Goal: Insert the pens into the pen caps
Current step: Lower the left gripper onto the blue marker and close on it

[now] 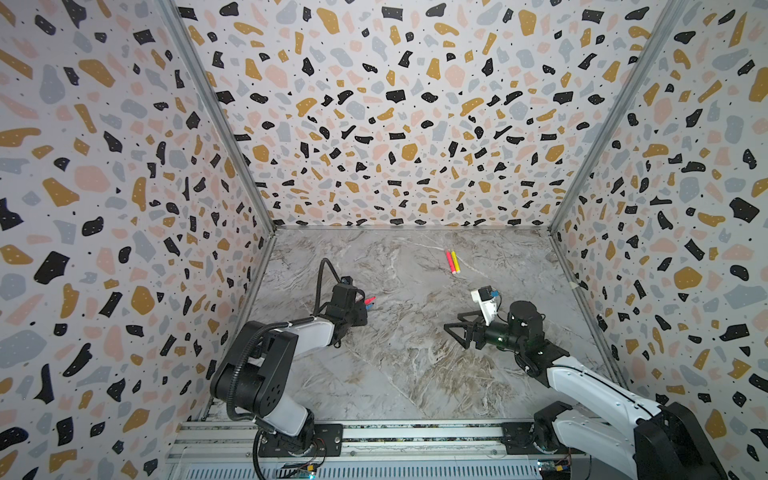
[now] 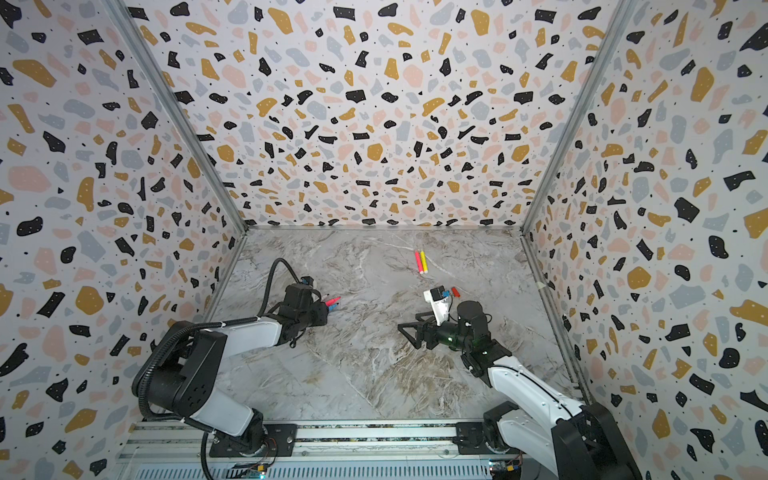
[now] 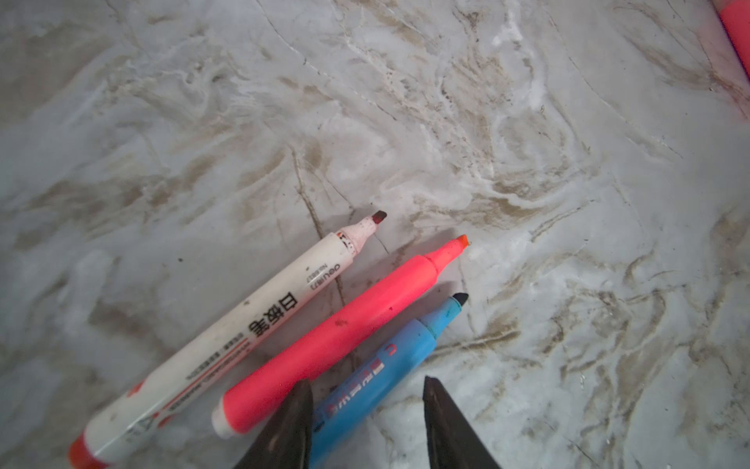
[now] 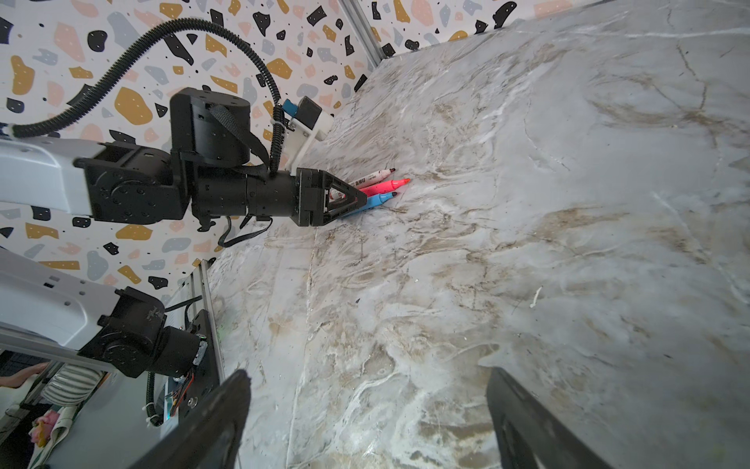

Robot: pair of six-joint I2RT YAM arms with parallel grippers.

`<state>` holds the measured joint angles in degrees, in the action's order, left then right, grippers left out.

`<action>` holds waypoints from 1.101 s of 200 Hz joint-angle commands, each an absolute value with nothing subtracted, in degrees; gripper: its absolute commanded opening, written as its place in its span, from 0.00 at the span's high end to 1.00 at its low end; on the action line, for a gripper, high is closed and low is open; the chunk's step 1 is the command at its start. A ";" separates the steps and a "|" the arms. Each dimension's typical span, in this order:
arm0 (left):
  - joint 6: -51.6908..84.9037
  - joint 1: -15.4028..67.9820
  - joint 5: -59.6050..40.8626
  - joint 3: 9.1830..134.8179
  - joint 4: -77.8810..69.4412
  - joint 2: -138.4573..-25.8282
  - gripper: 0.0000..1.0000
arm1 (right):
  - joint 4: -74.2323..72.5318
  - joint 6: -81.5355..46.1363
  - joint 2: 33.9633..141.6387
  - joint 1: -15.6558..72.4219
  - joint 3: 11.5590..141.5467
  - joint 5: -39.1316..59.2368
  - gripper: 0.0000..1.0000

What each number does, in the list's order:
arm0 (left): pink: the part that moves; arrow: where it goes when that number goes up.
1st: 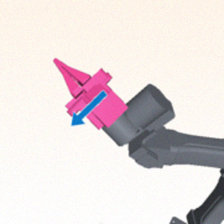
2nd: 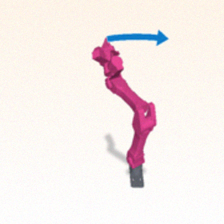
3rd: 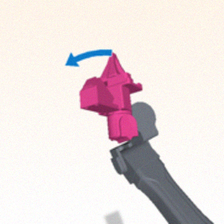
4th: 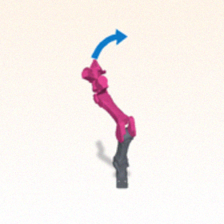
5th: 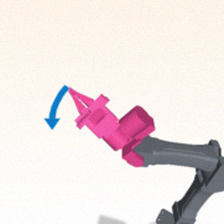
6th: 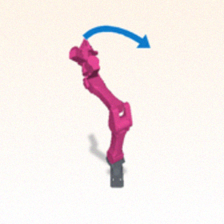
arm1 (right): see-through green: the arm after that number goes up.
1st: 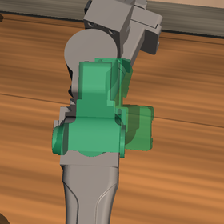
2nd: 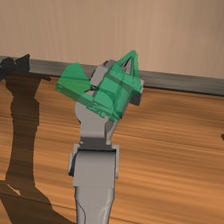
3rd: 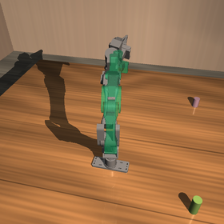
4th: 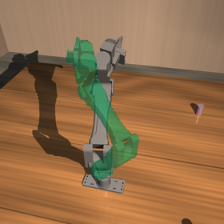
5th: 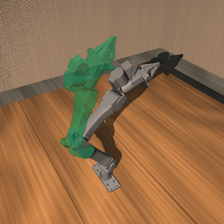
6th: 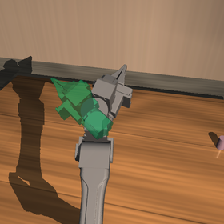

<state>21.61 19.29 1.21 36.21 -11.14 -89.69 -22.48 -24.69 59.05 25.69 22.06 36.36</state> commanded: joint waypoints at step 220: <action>17.52 27.70 -0.47 38.31 -2.91 -92.73 0.61 | -24.36 -26.21 56.83 26.85 20.83 32.66 0.10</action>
<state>20.03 25.87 -0.10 36.53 -6.35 -89.95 -24.08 -25.71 58.08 26.65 20.78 33.76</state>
